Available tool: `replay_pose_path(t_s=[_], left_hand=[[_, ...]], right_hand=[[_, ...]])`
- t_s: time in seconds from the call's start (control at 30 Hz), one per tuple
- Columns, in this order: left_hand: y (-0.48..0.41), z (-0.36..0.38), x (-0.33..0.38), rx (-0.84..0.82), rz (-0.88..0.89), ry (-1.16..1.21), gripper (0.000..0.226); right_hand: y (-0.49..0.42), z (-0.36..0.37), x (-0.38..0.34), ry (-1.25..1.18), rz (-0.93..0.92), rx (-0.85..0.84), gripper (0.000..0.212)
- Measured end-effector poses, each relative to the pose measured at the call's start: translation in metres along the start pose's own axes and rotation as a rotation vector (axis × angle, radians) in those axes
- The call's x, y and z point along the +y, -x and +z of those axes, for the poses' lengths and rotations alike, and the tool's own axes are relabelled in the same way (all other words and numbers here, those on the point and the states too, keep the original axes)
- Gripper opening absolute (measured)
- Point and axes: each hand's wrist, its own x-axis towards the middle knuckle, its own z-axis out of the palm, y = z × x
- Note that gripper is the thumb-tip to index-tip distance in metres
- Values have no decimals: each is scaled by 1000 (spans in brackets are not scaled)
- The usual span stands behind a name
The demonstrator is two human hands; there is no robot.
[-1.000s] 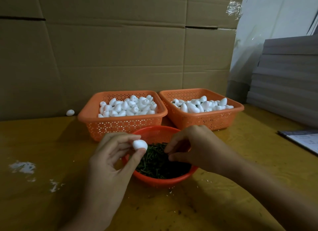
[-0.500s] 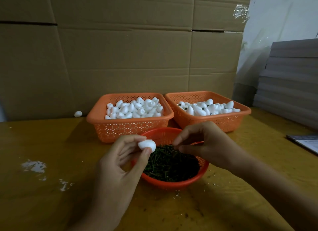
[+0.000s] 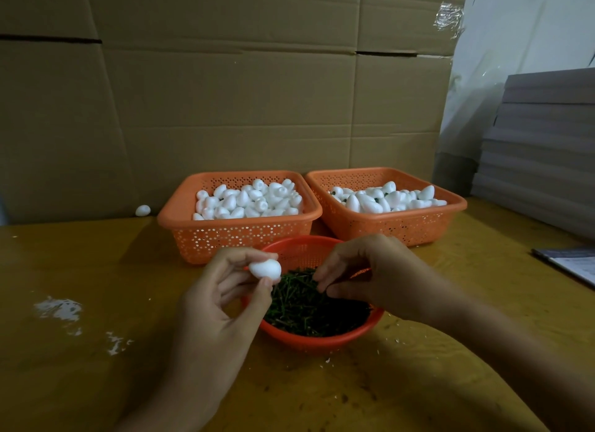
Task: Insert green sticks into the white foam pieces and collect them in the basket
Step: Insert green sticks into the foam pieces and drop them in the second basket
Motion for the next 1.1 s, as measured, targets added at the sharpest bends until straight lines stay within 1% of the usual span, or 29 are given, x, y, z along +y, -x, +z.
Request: replay_pose_path(t_s=[0.1,0.2,0.37,0.5,0.6,0.7,0.8,0.97,1.03,1.1], left_hand=[[1,0,-1,-12,-9,8,22],[2,0,-1,-15,-17,35,18],[2,0,-3,-44,-15,31,22],[1,1,-3,-78,51,-6,20],[0,2,0,-74,117,-38,19],[1,3,0,-92,152,-65,19],[2,3,1,-106,168,-98,20],[3,4,1,-88,163,-116,36],[3,4,0,-79,160,-109,36],[2,3,-2,-75,178,-142,32]], right_hand=[[1,4,-1,111,-15,16,25],[4,3,-2,224,-32,-6,25],[9,3,-7,468,-52,-51,24],[12,2,-9,536,-84,-30,31],[15,2,-11,591,-100,1,33],[17,1,-13,611,-83,-20,33],[17,3,-11,670,-63,-10,31],[15,7,-6,711,-41,40,31],[15,7,-6,709,-30,48,32],[15,7,-6,715,-31,51,32]])
